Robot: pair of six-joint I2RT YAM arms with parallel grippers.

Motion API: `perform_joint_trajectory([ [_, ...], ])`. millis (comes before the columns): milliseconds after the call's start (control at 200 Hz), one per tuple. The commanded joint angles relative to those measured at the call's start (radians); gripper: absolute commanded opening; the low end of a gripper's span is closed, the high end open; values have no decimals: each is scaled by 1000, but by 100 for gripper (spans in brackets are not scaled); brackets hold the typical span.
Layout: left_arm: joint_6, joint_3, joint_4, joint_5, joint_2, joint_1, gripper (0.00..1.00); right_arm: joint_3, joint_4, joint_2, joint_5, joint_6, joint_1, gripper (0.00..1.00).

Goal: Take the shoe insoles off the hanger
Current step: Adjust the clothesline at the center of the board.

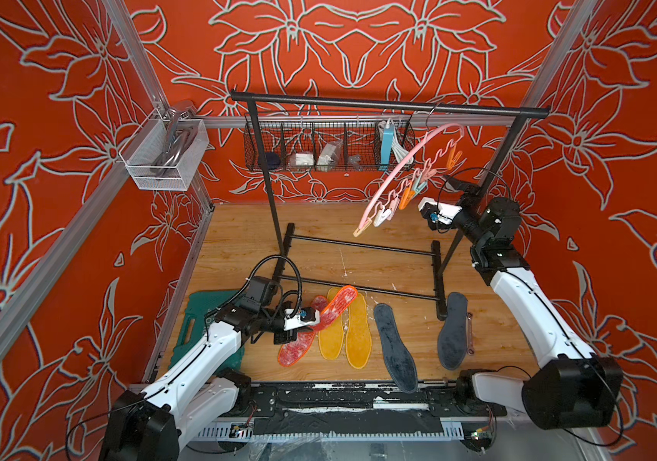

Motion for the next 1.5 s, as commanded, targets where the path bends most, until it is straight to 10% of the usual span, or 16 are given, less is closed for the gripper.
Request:
perform_joint_trajectory([
  [0, 8, 1, -6, 28, -3, 7, 0, 5, 59, -22, 4, 106, 3, 99],
  [861, 64, 45, -86, -7, -5, 20, 0, -96, -533, -382, -638, 590, 13, 98],
  [1126, 97, 58, -129, -32, -7, 27, 0, -322, -406, -496, -638, 834, 142, 98],
  [1496, 204, 55, -145, -98, -8, 26, 0, -438, -331, -458, -578, 835, 356, 98],
])
